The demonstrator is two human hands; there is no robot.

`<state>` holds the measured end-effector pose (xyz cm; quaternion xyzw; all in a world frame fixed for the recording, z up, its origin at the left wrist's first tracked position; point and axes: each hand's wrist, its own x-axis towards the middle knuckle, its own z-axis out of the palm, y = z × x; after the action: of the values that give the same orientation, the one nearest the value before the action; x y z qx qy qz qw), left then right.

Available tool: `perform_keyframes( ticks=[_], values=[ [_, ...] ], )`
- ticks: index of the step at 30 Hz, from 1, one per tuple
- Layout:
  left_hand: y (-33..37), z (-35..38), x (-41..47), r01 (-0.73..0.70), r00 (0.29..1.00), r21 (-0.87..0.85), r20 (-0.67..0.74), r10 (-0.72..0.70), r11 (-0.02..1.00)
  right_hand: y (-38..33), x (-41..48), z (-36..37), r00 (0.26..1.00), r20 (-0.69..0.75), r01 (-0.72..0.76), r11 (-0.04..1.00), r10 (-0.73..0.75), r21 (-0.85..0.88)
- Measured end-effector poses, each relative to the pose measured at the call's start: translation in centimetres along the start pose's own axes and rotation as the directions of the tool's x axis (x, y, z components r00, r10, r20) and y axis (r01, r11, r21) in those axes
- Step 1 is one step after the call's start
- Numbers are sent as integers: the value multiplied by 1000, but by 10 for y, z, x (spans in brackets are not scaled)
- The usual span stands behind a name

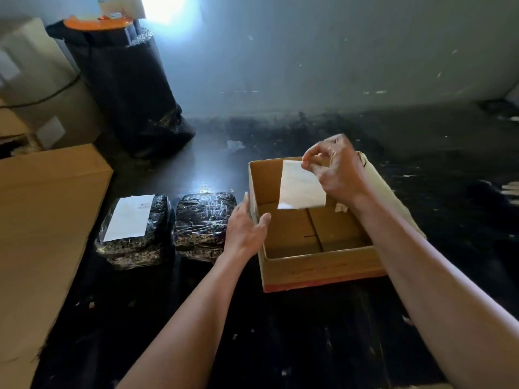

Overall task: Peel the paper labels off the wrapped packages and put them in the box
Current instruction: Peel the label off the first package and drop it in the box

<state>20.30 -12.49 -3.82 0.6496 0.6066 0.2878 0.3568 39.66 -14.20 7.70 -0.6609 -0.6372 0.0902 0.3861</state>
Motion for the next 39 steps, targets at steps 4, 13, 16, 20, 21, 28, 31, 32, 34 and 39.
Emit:
perform_keyframes(
  ticks=[4, 13, 16, 20, 21, 28, 31, 32, 34, 39],
  values=[
    [-1, 8, -3, 78, 996, -76, 37, -76, 994, 28, -9, 6, 1000, 20, -12, 998, 14, -65],
    [3, 5, 0, 84, 989, -179, 134, -60, 980, 64, -8, 33, 983, 183, 34, 978, 5, -207],
    [3, 3, 3, 79, 988, -187, 147, -51, 979, 69, -6, 38, 969, 247, 45, 974, 12, -222],
    [0, 3, 10, 75, 985, -219, 170, -38, 973, 78, -4, 46, 952, 305, 37, 971, 38, -236],
    [0, 3, 11, 72, 985, -216, 169, -35, 974, 80, -4, 48, 954, 298, 43, 969, 32, -243],
    [-5, 13, 12, 68, 991, -217, 126, -42, 974, 85, -4, 56, 965, 263, 50, 966, 19, -254],
    [-9, 16, 11, 65, 994, -235, 101, -42, 970, 85, -5, 60, 968, 250, 48, 955, 28, -292],
    [-9, 16, 11, 65, 994, -246, 98, -42, 967, 86, -6, 61, 969, 246, 46, 950, 33, -309],
    [-10, 17, 12, 61, 995, -264, 97, -36, 963, 89, -6, 64, 966, 253, 39, 947, 46, -318],
    [-11, 18, 12, 69, 995, -260, 89, -48, 963, 93, -4, 64, 956, 289, 53, 942, 48, -331]
  ],
)
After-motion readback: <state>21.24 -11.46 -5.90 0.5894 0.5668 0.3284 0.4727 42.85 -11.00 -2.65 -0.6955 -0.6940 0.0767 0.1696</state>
